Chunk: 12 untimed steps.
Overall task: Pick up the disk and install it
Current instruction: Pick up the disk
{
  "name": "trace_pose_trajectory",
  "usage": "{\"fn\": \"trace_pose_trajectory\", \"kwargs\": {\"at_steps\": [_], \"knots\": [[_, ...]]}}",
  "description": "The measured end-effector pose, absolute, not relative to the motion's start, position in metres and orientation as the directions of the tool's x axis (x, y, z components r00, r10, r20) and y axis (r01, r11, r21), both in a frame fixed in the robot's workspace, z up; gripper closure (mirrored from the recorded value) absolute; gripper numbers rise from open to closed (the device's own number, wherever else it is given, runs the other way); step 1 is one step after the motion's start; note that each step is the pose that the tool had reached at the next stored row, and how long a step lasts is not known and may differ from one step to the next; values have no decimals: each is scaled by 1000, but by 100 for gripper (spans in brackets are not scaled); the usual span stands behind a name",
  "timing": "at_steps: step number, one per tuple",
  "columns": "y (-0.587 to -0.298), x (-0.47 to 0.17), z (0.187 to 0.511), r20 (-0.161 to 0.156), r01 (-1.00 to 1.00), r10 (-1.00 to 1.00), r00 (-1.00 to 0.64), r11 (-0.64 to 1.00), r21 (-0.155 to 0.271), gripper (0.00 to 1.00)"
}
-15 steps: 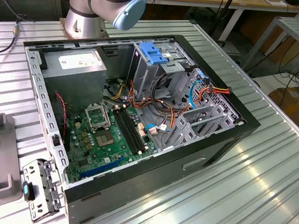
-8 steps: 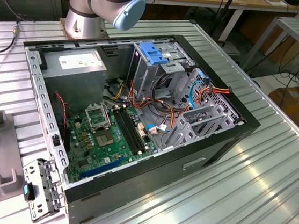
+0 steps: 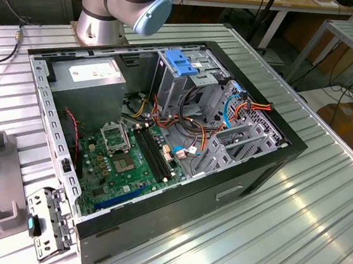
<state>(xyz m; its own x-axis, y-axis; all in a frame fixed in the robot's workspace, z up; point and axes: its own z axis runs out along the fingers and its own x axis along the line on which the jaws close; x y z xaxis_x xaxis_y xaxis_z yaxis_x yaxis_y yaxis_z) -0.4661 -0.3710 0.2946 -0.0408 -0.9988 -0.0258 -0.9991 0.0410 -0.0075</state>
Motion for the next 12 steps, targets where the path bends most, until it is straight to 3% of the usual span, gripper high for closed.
{"fn": "trace_pose_trajectory", "kwargs": {"at_steps": [12], "knots": [[-371,-466,296,-26,-999,-999,-34,35,-7,63]]}}
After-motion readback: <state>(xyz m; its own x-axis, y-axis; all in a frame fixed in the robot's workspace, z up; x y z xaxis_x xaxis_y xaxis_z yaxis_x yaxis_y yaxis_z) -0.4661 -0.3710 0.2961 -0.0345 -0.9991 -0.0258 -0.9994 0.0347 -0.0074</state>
